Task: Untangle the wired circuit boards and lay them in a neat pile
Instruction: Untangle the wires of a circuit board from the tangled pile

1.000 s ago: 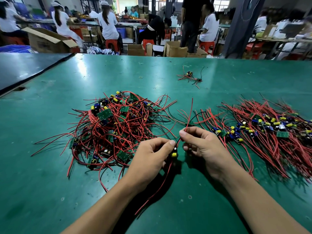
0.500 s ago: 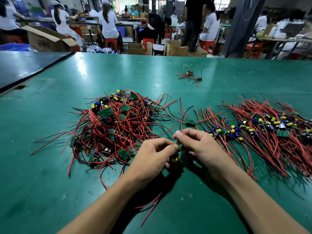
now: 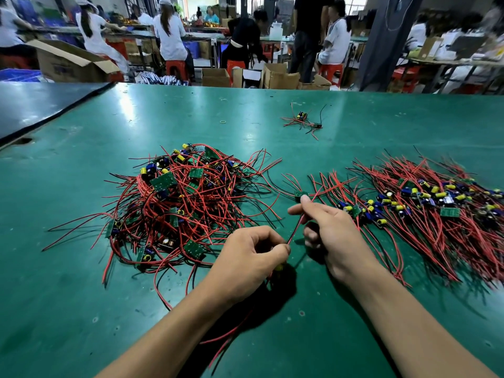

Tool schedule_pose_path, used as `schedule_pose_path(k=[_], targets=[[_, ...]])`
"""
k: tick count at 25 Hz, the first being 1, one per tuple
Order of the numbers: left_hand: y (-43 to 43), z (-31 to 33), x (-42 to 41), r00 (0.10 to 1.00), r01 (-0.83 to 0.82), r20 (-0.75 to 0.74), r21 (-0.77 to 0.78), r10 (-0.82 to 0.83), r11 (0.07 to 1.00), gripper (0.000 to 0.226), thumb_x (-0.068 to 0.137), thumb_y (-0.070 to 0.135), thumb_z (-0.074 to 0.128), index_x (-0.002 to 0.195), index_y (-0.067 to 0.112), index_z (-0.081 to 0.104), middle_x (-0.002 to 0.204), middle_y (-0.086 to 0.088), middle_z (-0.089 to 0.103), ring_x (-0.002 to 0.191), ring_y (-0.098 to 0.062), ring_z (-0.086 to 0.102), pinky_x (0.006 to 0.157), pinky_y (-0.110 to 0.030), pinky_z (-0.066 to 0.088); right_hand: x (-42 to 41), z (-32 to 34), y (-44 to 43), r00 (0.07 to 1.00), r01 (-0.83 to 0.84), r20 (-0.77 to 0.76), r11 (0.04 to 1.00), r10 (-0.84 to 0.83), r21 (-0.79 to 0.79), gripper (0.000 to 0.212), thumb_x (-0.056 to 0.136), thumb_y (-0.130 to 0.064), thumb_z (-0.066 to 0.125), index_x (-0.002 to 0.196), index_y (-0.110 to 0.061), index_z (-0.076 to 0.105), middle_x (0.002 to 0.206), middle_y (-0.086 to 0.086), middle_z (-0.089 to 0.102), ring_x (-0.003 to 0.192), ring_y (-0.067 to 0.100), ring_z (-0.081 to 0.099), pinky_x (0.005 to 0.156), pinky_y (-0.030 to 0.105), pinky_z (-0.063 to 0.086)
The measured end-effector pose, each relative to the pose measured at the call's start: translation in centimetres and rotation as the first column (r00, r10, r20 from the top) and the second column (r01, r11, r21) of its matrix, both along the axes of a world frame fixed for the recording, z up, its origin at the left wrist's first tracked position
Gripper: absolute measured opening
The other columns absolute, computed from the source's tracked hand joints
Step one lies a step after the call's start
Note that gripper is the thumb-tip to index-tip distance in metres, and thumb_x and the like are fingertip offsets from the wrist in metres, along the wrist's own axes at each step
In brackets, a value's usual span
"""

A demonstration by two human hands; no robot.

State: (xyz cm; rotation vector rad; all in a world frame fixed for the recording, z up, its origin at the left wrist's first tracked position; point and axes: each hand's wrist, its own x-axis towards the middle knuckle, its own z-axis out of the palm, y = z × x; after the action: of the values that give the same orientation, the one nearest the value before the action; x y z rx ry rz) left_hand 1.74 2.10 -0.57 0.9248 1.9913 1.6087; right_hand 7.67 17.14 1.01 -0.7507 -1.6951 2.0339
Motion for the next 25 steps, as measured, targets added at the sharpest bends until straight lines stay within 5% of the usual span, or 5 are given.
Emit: schedule_pose_path(k=[4, 7, 16, 21, 25], targets=[[0.2, -0.1, 0.0, 0.999, 0.014, 0.041, 0.038, -0.015, 0.999, 0.017, 0.088, 0.016, 0.064, 0.086, 0.027, 0.076, 0.062, 0.0, 0.058, 0.058, -0.016, 0.05, 0.057, -0.029, 0.044, -0.2, 0.5, -0.3, 0.99, -0.103, -0.13, 0.916, 0.056, -0.388, 0.048, 0.098, -0.039, 0.055, 0.057, -0.017, 0.067, 0.061, -0.002, 0.05, 0.041, 0.007, 0.033, 0.036, 0.018, 0.023], [0.1, -0.1, 0.0, 0.999, 0.006, 0.036, 0.049, -0.008, 0.999, 0.015, 0.092, 0.019, 0.064, 0.083, 0.021, 0.076, 0.059, 0.005, 0.06, 0.052, -0.01, 0.052, 0.052, -0.024, 0.045, -0.2, 0.4, 0.0, 0.984, -0.145, -0.152, 0.909, 0.091, -0.391, 0.045, 0.095, -0.043, 0.056, 0.057, -0.019, 0.065, 0.064, -0.002, 0.05, 0.043, 0.008, 0.033, 0.038, 0.018, 0.023], [-0.1, 0.3, 0.1, 1.0, 0.029, -0.015, 0.079, -0.028, 0.996, 0.017, 0.094, 0.009, 0.059, 0.087, 0.005, 0.075, 0.074, -0.002, 0.069, 0.065, -0.007, 0.056, 0.063, -0.026, 0.047, 0.5, -0.8, -1.3, 0.941, -0.339, 0.034, 0.932, 0.338, 0.13, 0.038, 0.082, -0.043, 0.073, 0.097, -0.008, 0.076, 0.09, 0.015, 0.077, 0.075, 0.018, 0.07, 0.065, 0.026, 0.056], [0.2, 0.4, 0.1, 1.0, -0.014, -0.018, 0.016, 0.014, 1.0, 0.018, 0.092, 0.013, 0.064, 0.077, 0.01, 0.074, 0.062, 0.004, 0.062, 0.056, -0.008, 0.051, 0.059, -0.027, 0.044, 0.5, -0.5, 0.2, 0.952, -0.304, 0.189, 0.808, 0.241, 0.504, 0.033, 0.097, -0.046, 0.058, 0.09, -0.023, 0.079, 0.088, 0.0, 0.076, 0.079, 0.007, 0.066, 0.076, 0.028, 0.051], [0.0, 0.4, 0.2, 0.999, 0.016, 0.049, -0.007, -0.016, 1.0, 0.019, 0.092, 0.018, 0.065, 0.077, 0.01, 0.073, 0.06, 0.001, 0.059, 0.056, -0.014, 0.053, 0.057, -0.028, 0.044, 0.7, -0.4, 1.7, 0.975, -0.216, 0.171, 0.787, 0.142, 0.577, 0.032, 0.1, -0.044, 0.054, 0.097, -0.022, 0.078, 0.062, -0.028, 0.061, 0.058, -0.012, 0.053, 0.057, 0.007, 0.035]])
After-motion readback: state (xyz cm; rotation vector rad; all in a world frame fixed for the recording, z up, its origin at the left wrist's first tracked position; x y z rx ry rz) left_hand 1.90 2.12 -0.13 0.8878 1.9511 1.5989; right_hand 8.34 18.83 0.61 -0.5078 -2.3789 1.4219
